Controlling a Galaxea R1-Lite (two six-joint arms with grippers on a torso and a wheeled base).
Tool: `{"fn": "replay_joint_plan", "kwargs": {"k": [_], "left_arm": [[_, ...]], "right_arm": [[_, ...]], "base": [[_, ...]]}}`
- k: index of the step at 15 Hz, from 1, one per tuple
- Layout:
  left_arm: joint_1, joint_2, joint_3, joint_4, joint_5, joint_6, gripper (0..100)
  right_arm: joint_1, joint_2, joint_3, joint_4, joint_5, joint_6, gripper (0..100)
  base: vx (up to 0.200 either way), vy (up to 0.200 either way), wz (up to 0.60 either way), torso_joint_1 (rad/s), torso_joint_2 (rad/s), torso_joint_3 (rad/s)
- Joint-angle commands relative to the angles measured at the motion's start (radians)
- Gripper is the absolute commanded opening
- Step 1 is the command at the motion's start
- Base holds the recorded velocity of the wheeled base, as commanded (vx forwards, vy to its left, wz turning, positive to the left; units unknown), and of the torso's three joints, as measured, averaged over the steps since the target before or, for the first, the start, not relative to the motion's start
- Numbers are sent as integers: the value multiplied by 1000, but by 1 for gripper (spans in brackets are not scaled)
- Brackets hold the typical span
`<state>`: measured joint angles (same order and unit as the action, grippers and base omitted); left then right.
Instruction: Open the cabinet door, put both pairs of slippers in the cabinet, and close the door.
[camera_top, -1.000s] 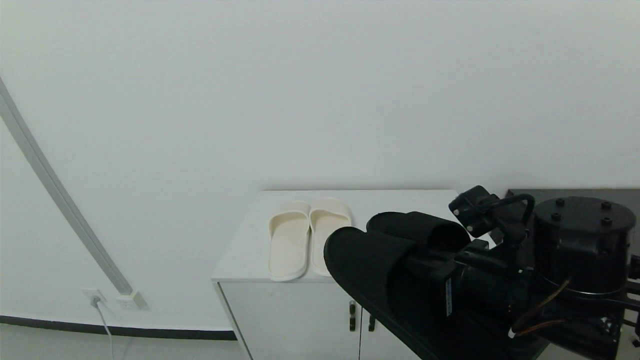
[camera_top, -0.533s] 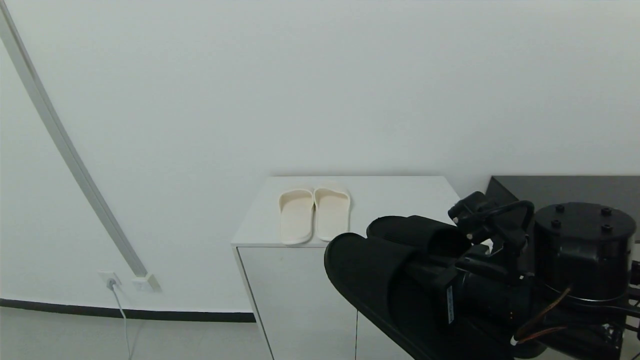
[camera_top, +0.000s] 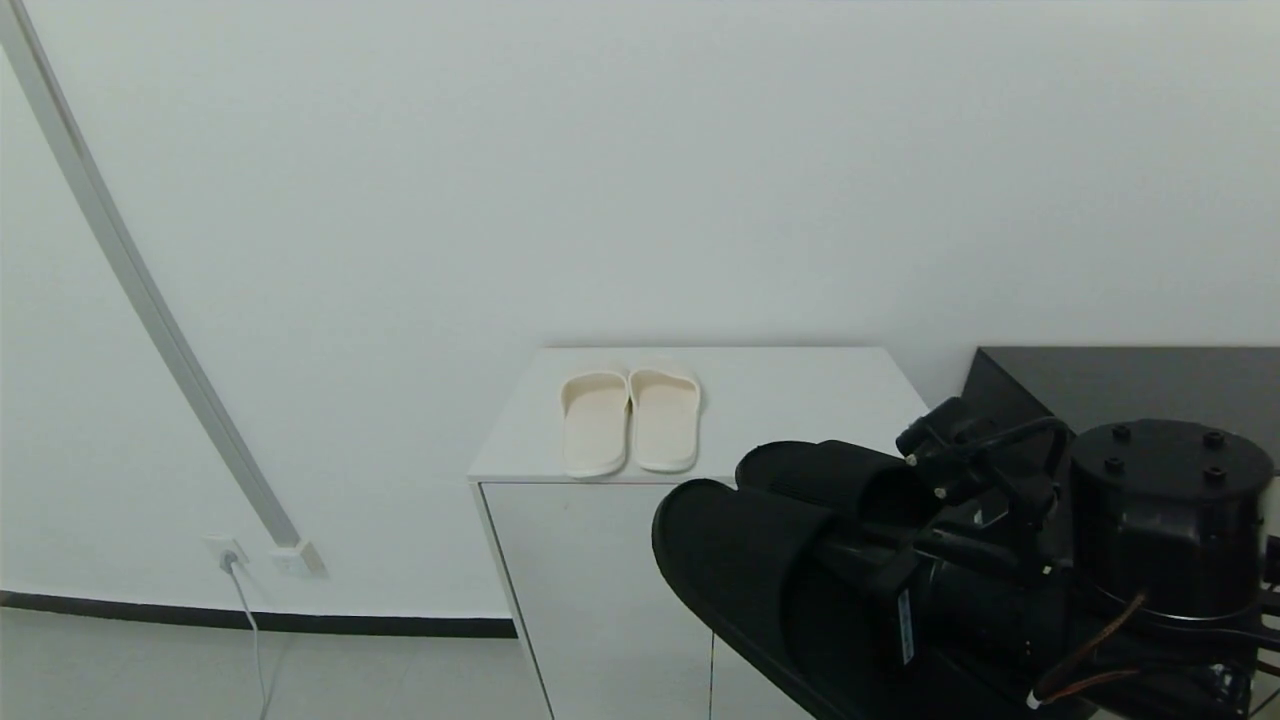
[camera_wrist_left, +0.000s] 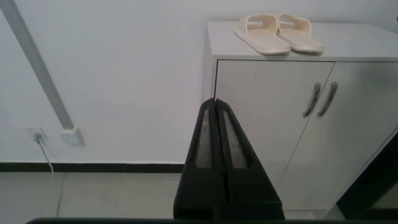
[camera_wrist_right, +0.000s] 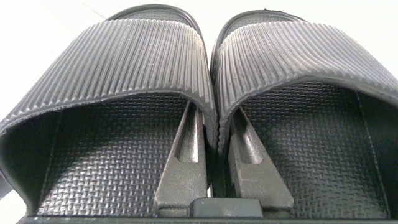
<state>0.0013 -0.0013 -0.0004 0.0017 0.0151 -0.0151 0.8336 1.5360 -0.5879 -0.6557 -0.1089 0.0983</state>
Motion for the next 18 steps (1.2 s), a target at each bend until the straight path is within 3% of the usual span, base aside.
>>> {"fn": "replay_joint_plan", "kwargs": {"k": [1,8,18], "left_arm": [[0,1,-1,0,0,0,0],[0,1,-1,0,0,0,0],[0,1,0,0,2,4,0]], "right_arm": [[-1,7,3,1,0,0,0],[-1,7,14,-1,2,-2,0],[-1,7,16,1,2,-6,0]], "base": [[0,0,0,0,0,0],[0,0,0,-6,9,7],[0,0,0,-190,451,254]]}}
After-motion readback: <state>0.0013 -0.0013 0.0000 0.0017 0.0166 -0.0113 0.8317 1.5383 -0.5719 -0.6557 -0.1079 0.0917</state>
